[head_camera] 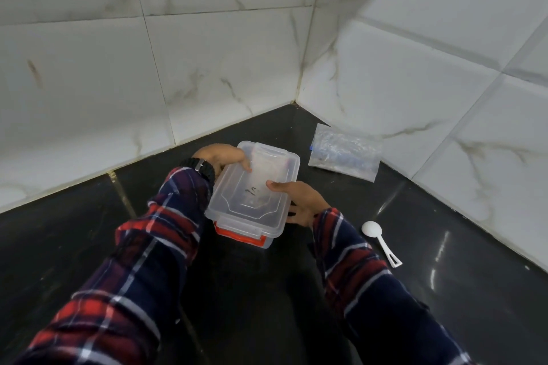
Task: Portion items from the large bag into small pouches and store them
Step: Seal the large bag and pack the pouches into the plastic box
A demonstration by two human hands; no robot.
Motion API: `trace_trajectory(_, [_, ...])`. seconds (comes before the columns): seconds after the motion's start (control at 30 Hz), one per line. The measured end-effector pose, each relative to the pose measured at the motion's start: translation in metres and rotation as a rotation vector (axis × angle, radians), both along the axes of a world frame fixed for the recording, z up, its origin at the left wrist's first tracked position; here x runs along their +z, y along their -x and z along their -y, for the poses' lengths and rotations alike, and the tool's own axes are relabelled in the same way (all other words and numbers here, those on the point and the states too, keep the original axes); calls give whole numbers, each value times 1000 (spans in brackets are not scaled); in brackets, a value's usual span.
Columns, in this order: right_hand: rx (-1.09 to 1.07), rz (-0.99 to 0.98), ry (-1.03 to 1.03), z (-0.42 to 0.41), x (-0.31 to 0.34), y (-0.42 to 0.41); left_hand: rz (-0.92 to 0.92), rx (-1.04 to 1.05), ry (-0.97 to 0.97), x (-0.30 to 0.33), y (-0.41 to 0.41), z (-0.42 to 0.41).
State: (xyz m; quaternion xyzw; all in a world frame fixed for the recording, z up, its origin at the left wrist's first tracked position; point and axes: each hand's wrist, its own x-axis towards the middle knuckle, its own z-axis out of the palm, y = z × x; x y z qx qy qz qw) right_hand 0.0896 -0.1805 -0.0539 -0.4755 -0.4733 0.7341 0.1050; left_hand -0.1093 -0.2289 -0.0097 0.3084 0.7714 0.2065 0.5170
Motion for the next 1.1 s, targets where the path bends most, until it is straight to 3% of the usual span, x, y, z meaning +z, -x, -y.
trace_trajectory(0.13, [30,45,-44,-14,10,8,-5,94,-66,-11,-5,-10])
trace_trajectory(0.3, [-132,-26,-57,-34,5,19,-68,188,-174,-20,-7,-19])
trace_trajectory(0.53, [-87,-2,15,-50,8,16,-255,25,-92,-3,-9,-37])
trace_trajectory(0.67, [-104,10,41,-57,12,20,-259,-41,-62,6,-12,-36])
trace_trajectory(1.1, [-193,-215,-145,-48,9,27,202,205,-306,-8,-4,-26])
